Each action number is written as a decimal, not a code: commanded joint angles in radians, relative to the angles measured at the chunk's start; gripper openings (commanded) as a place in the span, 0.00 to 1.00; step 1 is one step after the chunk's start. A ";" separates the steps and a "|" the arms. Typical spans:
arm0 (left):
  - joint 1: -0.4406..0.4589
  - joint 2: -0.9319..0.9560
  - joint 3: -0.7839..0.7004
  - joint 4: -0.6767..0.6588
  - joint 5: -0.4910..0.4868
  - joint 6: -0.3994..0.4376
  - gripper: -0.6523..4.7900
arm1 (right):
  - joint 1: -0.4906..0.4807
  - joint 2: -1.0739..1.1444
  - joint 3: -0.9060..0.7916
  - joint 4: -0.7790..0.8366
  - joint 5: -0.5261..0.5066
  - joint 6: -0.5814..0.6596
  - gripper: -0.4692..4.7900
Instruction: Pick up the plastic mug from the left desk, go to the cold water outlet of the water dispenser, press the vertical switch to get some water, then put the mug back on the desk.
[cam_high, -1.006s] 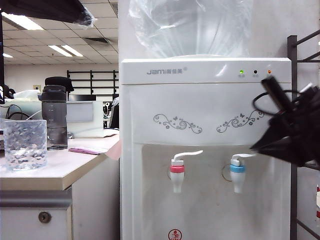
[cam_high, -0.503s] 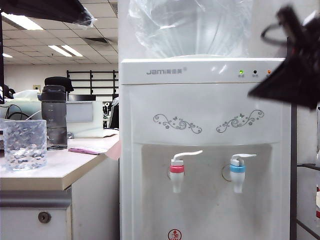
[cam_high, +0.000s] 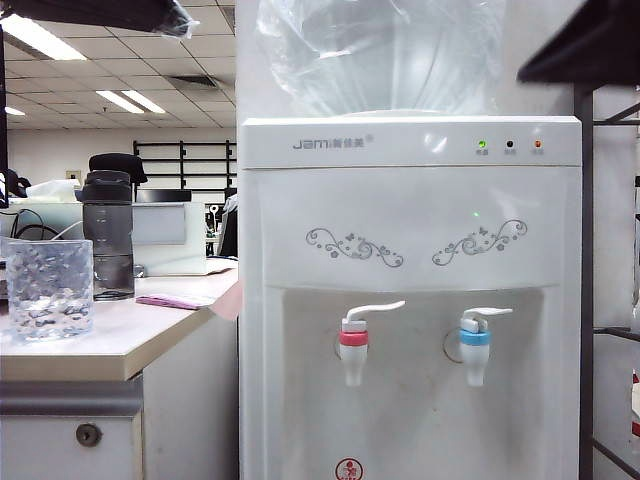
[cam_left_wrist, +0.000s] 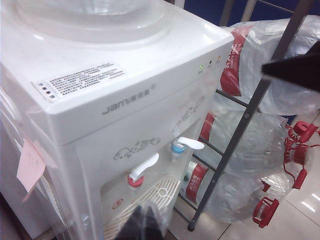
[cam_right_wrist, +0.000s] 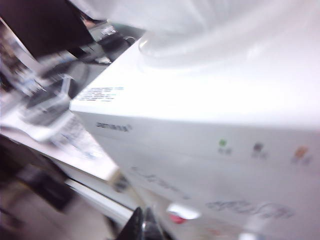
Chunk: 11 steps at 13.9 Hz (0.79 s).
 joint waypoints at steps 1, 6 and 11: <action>-0.001 -0.003 0.007 0.045 -0.069 -0.064 0.11 | 0.224 -0.042 0.094 -0.046 0.079 -0.130 0.08; 0.037 -0.087 -0.003 0.079 -0.317 -0.074 0.11 | 0.598 -0.042 0.105 -0.083 0.340 -0.134 0.08; 0.247 -0.217 -0.121 0.095 -0.403 -0.175 0.11 | 0.596 -0.043 0.113 -0.082 0.339 -0.135 0.08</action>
